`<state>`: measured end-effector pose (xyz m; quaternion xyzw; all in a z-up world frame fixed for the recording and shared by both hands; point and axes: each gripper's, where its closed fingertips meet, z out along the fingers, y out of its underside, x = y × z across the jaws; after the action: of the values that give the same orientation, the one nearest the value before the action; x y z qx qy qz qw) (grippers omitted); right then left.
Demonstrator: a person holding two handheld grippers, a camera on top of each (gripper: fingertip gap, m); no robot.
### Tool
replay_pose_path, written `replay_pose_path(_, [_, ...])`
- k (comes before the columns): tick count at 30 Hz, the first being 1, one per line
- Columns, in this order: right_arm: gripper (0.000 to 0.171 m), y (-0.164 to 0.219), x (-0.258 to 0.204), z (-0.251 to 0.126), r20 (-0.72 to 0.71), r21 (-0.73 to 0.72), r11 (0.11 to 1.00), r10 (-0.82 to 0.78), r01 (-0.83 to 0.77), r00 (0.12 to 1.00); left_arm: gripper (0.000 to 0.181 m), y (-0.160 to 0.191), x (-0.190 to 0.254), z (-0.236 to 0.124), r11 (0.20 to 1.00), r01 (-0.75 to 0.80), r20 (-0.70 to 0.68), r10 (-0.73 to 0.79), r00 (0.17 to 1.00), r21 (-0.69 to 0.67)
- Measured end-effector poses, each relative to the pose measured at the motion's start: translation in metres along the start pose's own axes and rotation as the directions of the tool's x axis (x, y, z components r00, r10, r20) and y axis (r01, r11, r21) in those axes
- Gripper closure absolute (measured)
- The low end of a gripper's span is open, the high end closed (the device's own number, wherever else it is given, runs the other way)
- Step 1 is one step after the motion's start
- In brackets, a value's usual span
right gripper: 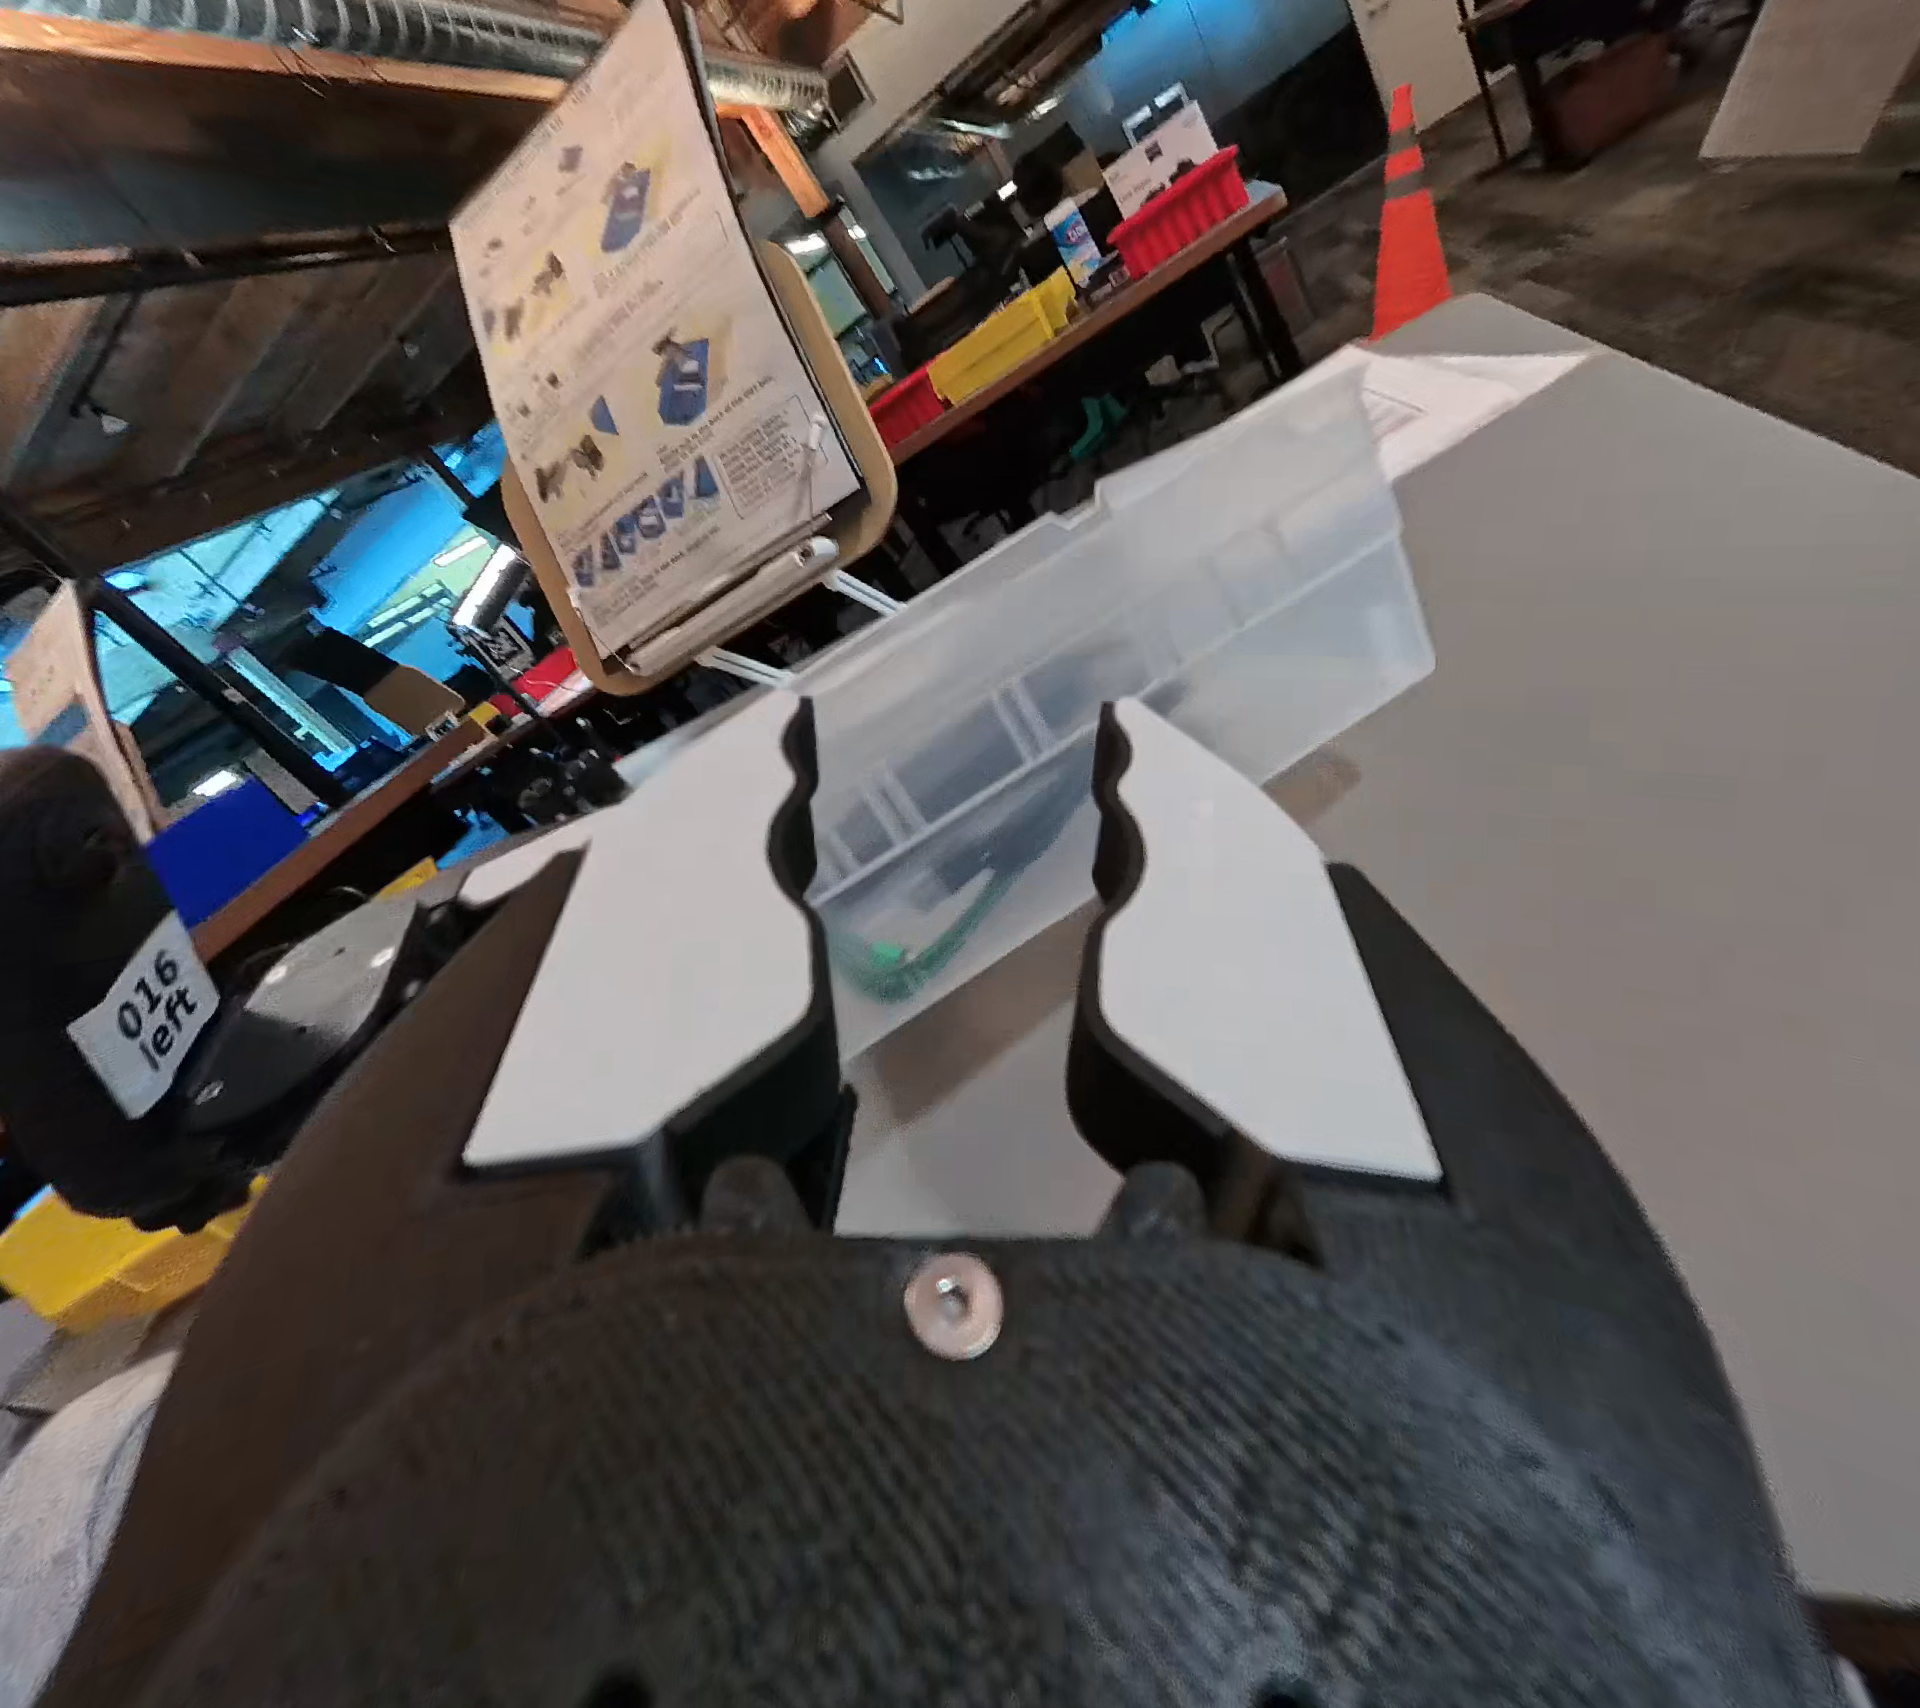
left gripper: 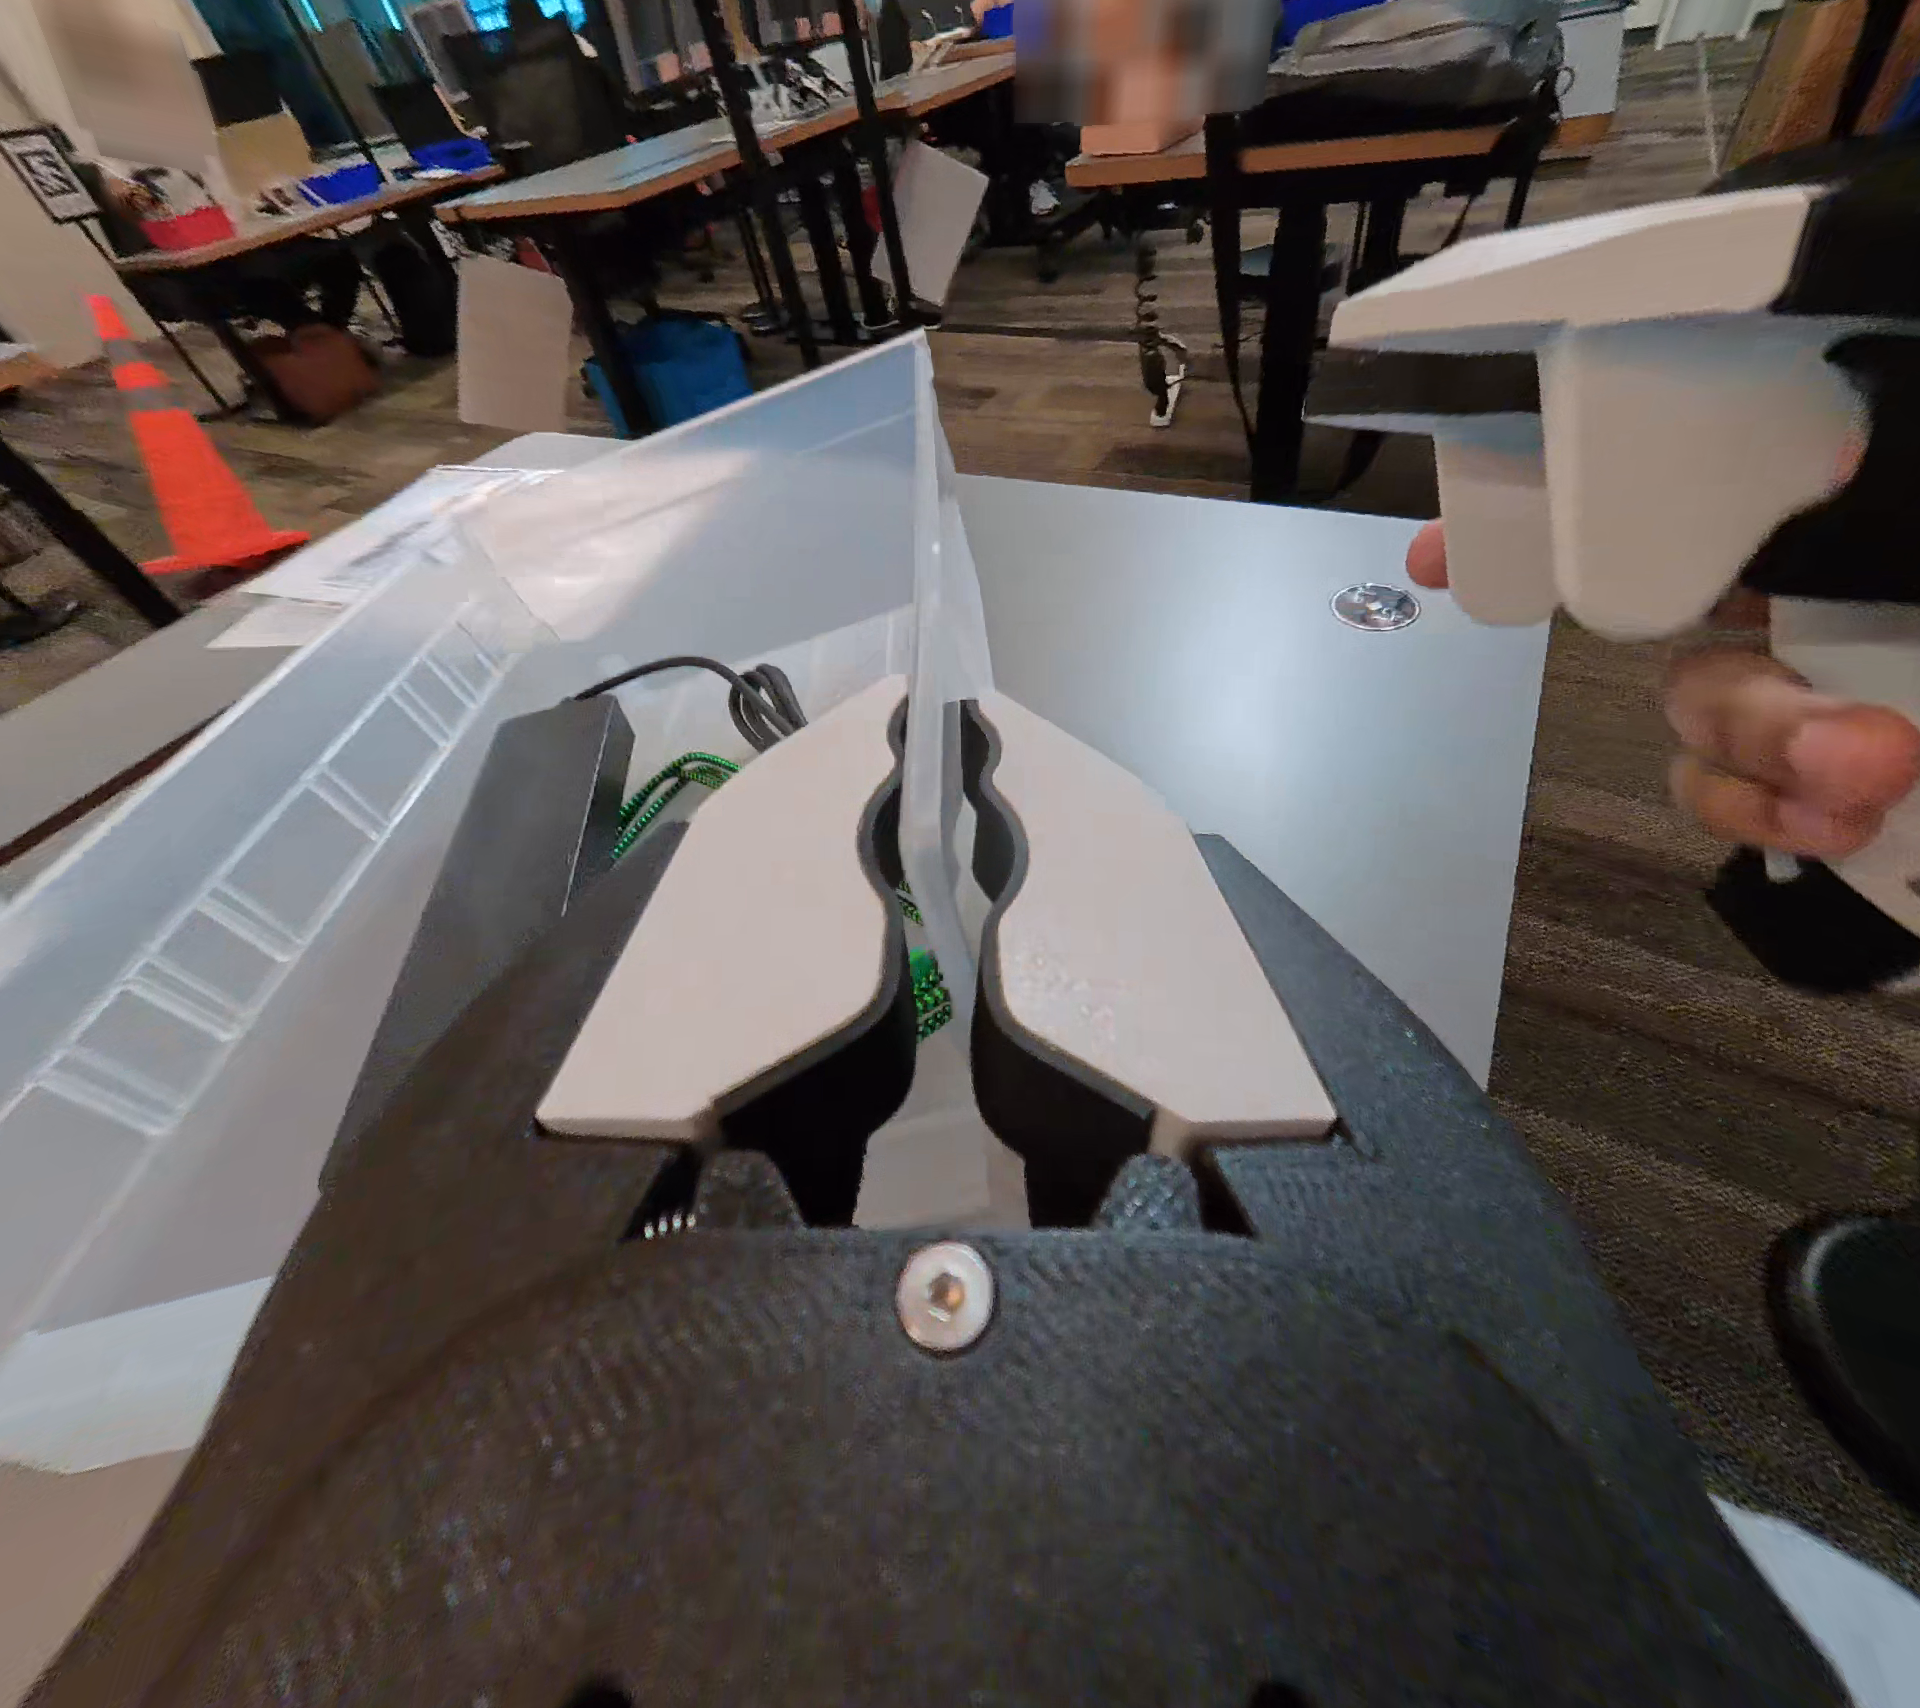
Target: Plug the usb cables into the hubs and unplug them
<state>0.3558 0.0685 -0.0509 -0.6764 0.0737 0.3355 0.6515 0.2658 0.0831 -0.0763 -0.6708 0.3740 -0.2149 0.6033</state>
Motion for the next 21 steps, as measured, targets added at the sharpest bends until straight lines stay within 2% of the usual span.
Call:
replay_pose_path(5, [0.115,0.014,0.026,-0.012,-0.092,-0.053,0.998,0.020,-0.025,0.996,0.175,0.007,0.029,0.039,1.000,0.015,-0.043,-0.015,0.999,0.000])
replay_pose_path(10, [0.112,0.032,0.035,-0.019,-0.140,-0.119,0.992,0.020,-0.037,0.990,0.170,0.018,0.053,0.053,0.983,0.173,-0.202,-0.183,0.962,-0.066])
replay_pose_path(13, [0.106,0.029,0.015,-0.022,-0.109,-0.077,0.993,0.079,-0.088,0.991,0.157,0.001,0.060,0.023,0.940,0.338,-0.340,-0.335,0.879,-0.052])
replay_pose_path(15, [0.100,0.030,-0.004,-0.020,-0.091,-0.072,0.997,0.018,-0.025,0.996,0.150,-0.001,0.058,-0.010,0.930,0.363,-0.388,-0.357,0.850,-0.060])
replay_pose_path(19, [0.073,0.067,-0.030,-0.001,-0.058,-0.173,0.961,-0.227,0.214,0.972,0.150,0.032,0.028,-0.066,0.965,0.241,-0.327,-0.262,0.908,-0.102])
replay_pose_path(21, [0.068,0.085,-0.030,0.010,-0.053,-0.251,0.915,-0.339,0.316,0.939,0.150,0.052,0.010,-0.088,0.965,0.225,-0.274,-0.254,0.928,-0.132])
